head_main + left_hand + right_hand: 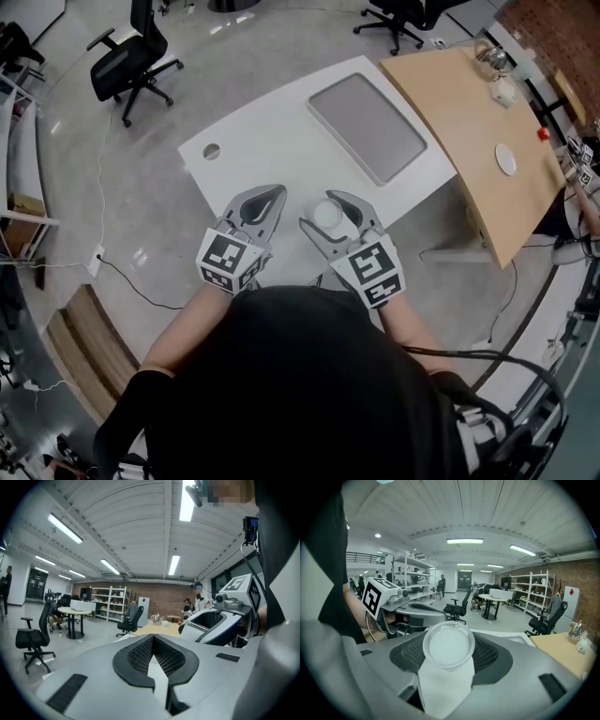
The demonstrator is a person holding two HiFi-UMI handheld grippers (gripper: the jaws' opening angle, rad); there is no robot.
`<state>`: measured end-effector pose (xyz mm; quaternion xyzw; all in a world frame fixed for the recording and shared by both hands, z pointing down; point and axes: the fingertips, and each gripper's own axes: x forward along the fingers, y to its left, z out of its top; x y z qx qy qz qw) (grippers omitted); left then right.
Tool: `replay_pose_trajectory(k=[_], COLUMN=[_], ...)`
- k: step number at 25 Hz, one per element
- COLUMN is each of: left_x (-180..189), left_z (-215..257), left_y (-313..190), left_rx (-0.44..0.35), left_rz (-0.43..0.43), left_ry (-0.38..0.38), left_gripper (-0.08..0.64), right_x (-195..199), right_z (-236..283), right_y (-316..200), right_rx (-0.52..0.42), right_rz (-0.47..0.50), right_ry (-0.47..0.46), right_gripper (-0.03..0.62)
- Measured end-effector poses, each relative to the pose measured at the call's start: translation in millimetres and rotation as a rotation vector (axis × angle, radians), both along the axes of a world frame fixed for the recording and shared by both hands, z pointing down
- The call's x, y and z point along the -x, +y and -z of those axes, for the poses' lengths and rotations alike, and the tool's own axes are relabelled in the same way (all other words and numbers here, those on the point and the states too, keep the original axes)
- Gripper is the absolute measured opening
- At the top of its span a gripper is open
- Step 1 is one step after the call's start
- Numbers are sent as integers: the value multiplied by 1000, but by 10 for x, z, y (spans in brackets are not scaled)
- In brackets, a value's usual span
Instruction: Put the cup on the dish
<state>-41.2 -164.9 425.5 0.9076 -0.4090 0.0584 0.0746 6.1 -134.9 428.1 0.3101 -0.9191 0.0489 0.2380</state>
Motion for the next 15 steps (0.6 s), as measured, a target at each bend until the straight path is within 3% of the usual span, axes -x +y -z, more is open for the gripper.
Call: replay_pose_trajectory(k=[5,9,15], left_x=[-115,-494,-192], left_z=[493,590,730], left_y=[-270,-255,-317], left_rx=[-79,-97,-146], left_rz=[3,-41,-27], left_ry=[-23,-12,-30], left_gripper=[5,5,5], right_x=[-118,-409,-67], right_z=[518,571,622], right_y=[-224,-207,-375], right_rx=[-53,-79,-141], right_rz=[-19,-63,-68], right_ry=[-26,-17,-16], right_gripper=[256,256,256])
